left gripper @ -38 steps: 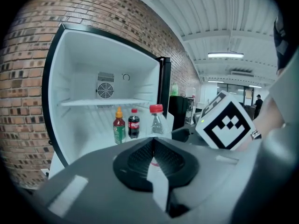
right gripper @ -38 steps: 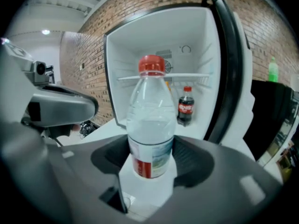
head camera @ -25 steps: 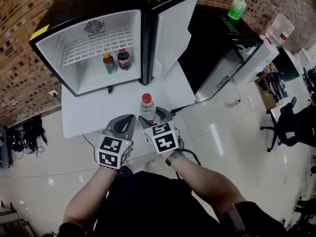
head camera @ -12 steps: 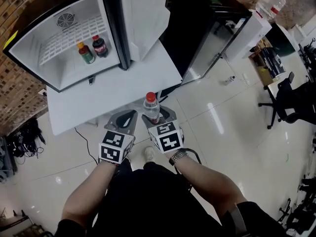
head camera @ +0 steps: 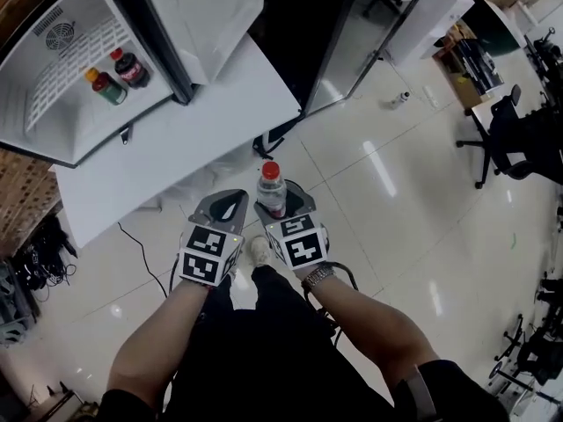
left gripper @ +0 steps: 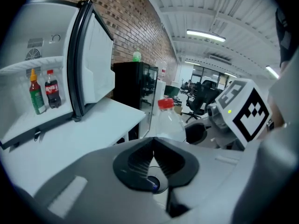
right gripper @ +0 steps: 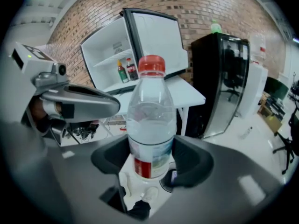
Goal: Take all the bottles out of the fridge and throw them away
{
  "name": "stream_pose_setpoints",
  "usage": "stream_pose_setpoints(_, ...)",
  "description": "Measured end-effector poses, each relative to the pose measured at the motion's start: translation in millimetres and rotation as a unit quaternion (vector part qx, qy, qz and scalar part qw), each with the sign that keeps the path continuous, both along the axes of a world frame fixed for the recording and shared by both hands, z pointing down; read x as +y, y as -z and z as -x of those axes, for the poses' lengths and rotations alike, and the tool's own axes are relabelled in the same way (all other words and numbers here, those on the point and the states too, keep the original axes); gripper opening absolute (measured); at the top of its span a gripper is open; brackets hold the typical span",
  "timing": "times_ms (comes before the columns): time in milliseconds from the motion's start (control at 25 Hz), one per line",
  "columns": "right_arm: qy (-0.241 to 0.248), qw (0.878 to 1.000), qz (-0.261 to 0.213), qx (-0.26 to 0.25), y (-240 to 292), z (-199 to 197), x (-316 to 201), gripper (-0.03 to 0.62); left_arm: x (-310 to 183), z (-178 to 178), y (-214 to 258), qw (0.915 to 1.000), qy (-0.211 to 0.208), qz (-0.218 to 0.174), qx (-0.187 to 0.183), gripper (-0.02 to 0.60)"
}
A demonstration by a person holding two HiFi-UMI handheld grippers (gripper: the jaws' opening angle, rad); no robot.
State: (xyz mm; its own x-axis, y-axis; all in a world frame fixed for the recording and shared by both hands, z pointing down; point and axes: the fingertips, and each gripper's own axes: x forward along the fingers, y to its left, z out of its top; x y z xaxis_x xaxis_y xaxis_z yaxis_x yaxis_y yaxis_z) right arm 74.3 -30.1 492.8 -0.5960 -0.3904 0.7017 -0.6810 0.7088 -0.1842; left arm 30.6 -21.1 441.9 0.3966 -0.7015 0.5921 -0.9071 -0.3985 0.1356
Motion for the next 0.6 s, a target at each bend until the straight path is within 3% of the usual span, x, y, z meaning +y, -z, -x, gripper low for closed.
stream_pose_setpoints(240, -0.033, 0.998, 0.055, 0.012, -47, -23, 7, 0.279, -3, -27, -42, 0.9986, -0.036, 0.038, 0.005, 0.003)
stream_pose_setpoints(600, -0.083, 0.987, 0.131, 0.034, -140, -42, 22, 0.279, 4, -34, -121, 0.9936, -0.059, 0.095, 0.017, 0.003)
